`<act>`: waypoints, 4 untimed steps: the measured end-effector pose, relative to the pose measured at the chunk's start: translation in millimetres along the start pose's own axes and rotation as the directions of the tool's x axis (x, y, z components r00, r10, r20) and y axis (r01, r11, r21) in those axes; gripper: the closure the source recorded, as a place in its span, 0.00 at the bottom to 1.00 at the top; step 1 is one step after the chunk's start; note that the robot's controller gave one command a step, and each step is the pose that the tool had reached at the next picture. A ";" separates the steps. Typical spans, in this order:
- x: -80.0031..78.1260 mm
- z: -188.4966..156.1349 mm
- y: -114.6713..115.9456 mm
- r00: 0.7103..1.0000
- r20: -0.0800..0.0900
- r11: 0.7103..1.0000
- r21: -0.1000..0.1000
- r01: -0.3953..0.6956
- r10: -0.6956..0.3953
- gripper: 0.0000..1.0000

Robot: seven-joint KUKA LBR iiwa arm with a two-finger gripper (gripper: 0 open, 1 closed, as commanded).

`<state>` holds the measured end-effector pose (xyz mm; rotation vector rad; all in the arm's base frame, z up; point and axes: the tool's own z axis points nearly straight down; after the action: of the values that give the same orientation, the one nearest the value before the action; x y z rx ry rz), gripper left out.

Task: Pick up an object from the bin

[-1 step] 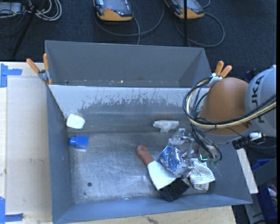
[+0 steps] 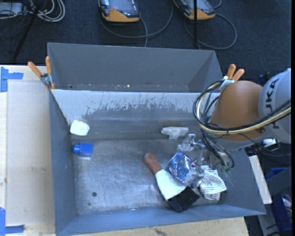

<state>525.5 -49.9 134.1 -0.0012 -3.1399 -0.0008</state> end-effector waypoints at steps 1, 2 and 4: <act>-22.4 33.8 -19.4 0.991 0.009 0.991 -0.001 -0.136 0.136 0.00; -30.0 57.6 -28.0 0.995 0.005 0.995 -0.004 -0.100 0.100 0.00; -35.9 57.0 -40.4 0.990 0.007 0.990 0.001 -0.144 0.144 0.00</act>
Offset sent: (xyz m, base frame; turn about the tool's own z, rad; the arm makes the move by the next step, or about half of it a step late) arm 0.0274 -0.0323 -0.0641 0.0535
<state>561.2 -90.3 77.0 -0.2289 -3.1380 0.0018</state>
